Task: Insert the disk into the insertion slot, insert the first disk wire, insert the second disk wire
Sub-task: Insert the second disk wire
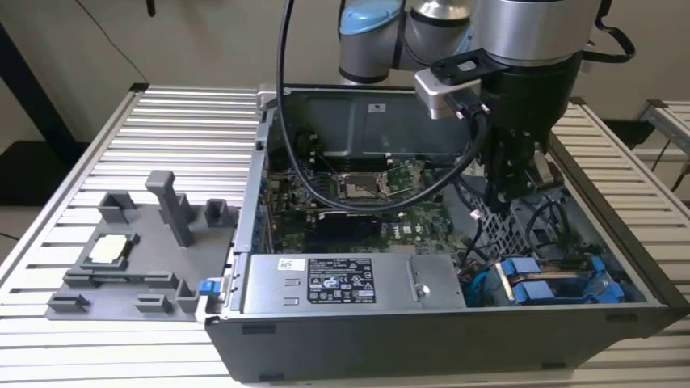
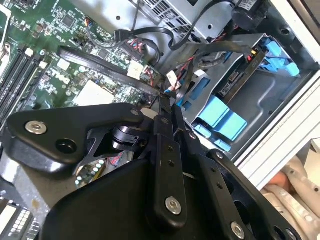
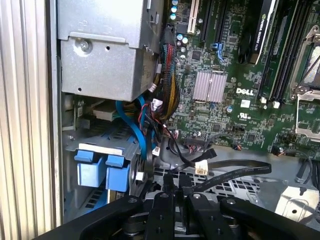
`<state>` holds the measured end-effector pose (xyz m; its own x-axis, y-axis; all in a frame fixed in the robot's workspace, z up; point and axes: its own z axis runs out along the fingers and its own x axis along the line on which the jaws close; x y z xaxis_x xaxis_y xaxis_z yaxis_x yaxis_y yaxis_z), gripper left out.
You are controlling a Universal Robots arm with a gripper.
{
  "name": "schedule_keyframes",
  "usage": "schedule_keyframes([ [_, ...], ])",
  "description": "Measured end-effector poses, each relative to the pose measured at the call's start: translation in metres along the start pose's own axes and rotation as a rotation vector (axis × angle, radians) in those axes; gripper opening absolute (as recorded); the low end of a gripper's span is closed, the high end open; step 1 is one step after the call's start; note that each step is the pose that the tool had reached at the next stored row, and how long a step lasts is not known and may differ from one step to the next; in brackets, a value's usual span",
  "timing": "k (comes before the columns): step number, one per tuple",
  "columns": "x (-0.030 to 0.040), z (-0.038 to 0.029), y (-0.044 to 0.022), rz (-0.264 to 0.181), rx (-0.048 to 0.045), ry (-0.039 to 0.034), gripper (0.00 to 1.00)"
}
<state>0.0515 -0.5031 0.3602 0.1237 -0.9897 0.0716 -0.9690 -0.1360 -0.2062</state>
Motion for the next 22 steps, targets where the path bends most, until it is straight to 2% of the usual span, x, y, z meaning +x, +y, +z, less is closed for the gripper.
schedule_keyframes([
  [16, 0.0343, 0.0064, -0.0180, -0.001, -0.0269, -0.0042, 0.16],
  [18, 0.0368, 0.0071, -0.0207, -0.001, -0.0372, -0.0059, 0.16],
  [22, 0.0401, 0.0090, -0.0287, -0.003, -0.0691, -0.0102, 0.16],
])
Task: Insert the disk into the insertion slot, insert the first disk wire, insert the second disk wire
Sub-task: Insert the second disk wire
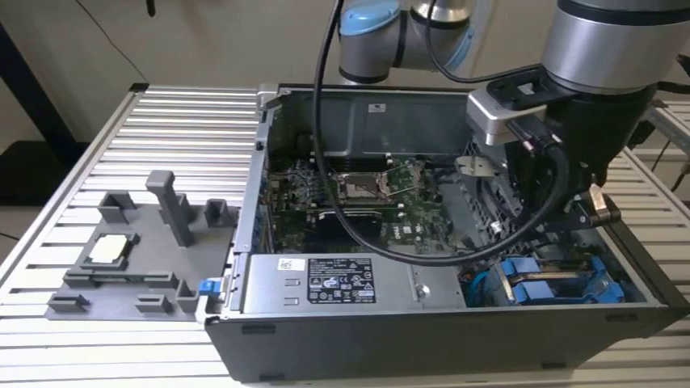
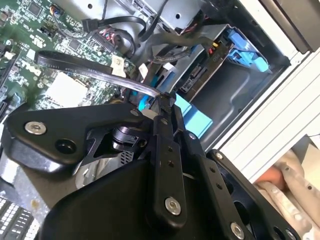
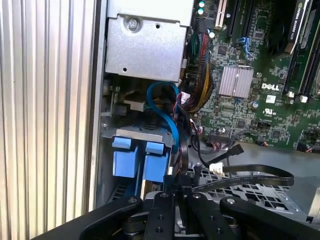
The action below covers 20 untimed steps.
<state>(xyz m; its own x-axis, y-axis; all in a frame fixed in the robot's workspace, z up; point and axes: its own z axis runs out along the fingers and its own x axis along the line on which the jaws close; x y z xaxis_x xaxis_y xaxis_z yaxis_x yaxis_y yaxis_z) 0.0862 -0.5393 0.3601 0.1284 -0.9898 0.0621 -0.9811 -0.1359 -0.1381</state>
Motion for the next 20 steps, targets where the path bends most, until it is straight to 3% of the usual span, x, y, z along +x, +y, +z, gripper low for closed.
schedule_keyframes([
  [9, 0.0083, 0.0031, -0.0185, -0.003, -0.0632, -0.0087, 0.16],
  [20, 0.0198, 0.0065, -0.0376, -0.005, -0.1265, -0.0173, 0.16],
])
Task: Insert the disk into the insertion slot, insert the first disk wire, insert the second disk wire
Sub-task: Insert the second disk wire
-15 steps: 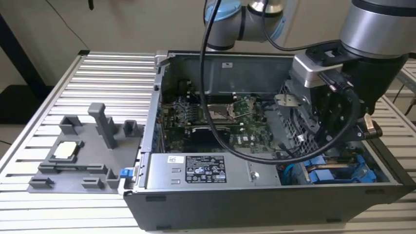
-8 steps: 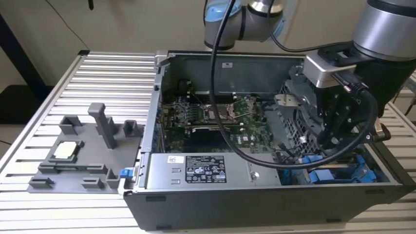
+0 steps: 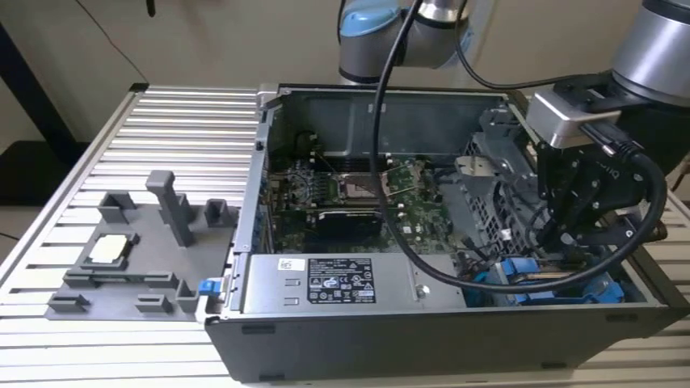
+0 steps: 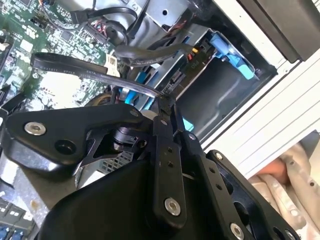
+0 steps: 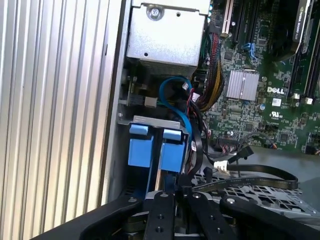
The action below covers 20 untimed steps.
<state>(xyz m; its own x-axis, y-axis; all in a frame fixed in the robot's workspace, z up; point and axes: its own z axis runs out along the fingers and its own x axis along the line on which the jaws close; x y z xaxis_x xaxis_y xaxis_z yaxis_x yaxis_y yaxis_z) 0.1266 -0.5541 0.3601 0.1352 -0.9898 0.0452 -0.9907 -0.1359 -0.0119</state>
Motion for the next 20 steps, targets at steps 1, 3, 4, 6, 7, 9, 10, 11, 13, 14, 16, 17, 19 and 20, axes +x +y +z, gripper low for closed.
schedule_keyframes([
  [1, 0.0007, 0.0000, -0.0008, 0.000, -0.0023, -0.0004, 0.16],
  [3, 0.0009, 0.0002, -0.0008, 0.007, -0.0024, -0.0034, 0.16],
  [4, 0.0009, 0.0005, -0.0008, 0.015, -0.0022, -0.0069, 0.16],
  [6, 0.0009, 0.0009, -0.0009, 0.031, -0.0019, -0.0137, 0.16],
  [7, 0.0009, 0.0010, -0.0009, 0.040, -0.0020, -0.0160, 0.16],
  [9, 0.0008, 0.0015, -0.0009, 0.060, -0.0024, -0.0188, 0.16],
  [10, 0.0008, 0.0018, -0.0009, 0.069, -0.0026, -0.0198, 0.16],
  [11, 0.0009, 0.0019, -0.0009, 0.078, -0.0029, -0.0204, 0.16],
  [13, 0.0011, 0.0023, -0.0010, 0.090, -0.0032, -0.0210, 0.16],
  [14, 0.0014, 0.0026, -0.0013, 0.093, -0.0033, -0.0210, 0.16],
  [16, 0.0019, 0.0029, -0.0015, 0.096, -0.0034, -0.0220, 0.16],
  [17, 0.0019, 0.0030, -0.0015, 0.096, -0.0034, -0.0221, 0.16],
  [19, 0.0021, 0.0030, -0.0015, 0.096, -0.0033, -0.0235, 0.16],
  [20, 0.0025, 0.0033, -0.0015, 0.096, -0.0029, -0.0272, 0.16],
])
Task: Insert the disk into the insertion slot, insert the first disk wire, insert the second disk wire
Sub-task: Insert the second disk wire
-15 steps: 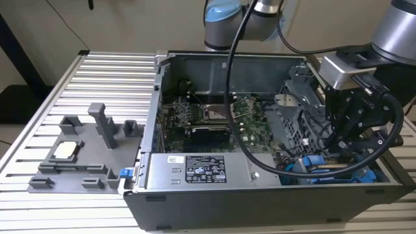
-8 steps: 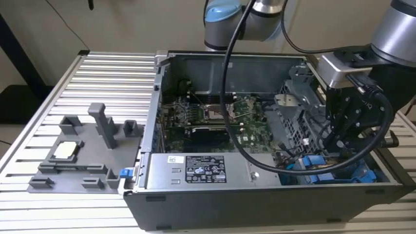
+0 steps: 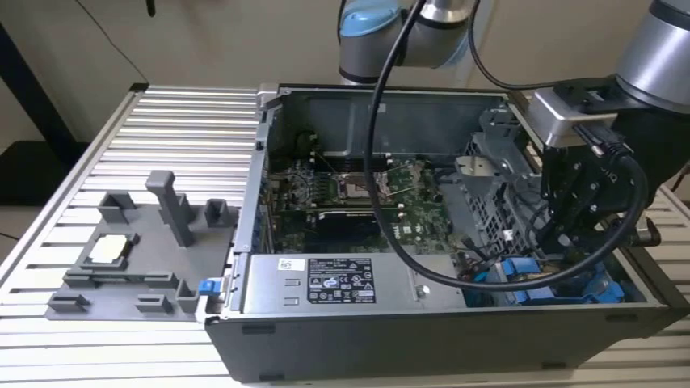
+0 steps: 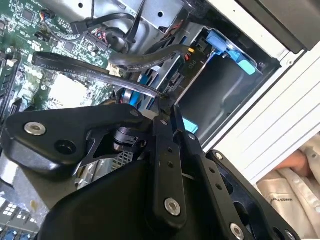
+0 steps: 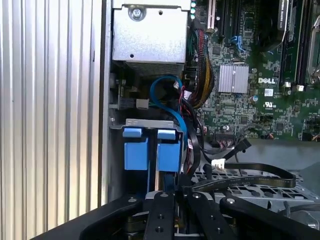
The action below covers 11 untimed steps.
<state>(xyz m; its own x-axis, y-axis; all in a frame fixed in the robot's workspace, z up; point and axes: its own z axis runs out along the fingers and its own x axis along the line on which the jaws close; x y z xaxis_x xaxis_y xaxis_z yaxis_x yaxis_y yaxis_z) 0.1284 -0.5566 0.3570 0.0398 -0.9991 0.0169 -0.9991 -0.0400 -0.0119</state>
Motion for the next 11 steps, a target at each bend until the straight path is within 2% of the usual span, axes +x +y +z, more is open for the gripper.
schedule_keyframes([
  [1, 0.0009, 0.0003, -0.0001, 0.000, 0.0003, -0.0073, 0.16],
  [2, 0.0021, 0.0007, -0.0002, 0.000, 0.0007, -0.0177, 0.16],
  [5, 0.0054, 0.0019, -0.0009, 0.001, 0.0021, -0.0518, 0.16],
  [6, 0.0065, 0.0020, -0.0015, 0.001, 0.0023, -0.0585, 0.16],
  [8, 0.0088, 0.0024, -0.0032, 0.001, 0.0023, -0.0619, 0.16],
  [11, 0.0114, 0.0030, -0.0050, 0.001, 0.0020, -0.0631, 0.16],
])
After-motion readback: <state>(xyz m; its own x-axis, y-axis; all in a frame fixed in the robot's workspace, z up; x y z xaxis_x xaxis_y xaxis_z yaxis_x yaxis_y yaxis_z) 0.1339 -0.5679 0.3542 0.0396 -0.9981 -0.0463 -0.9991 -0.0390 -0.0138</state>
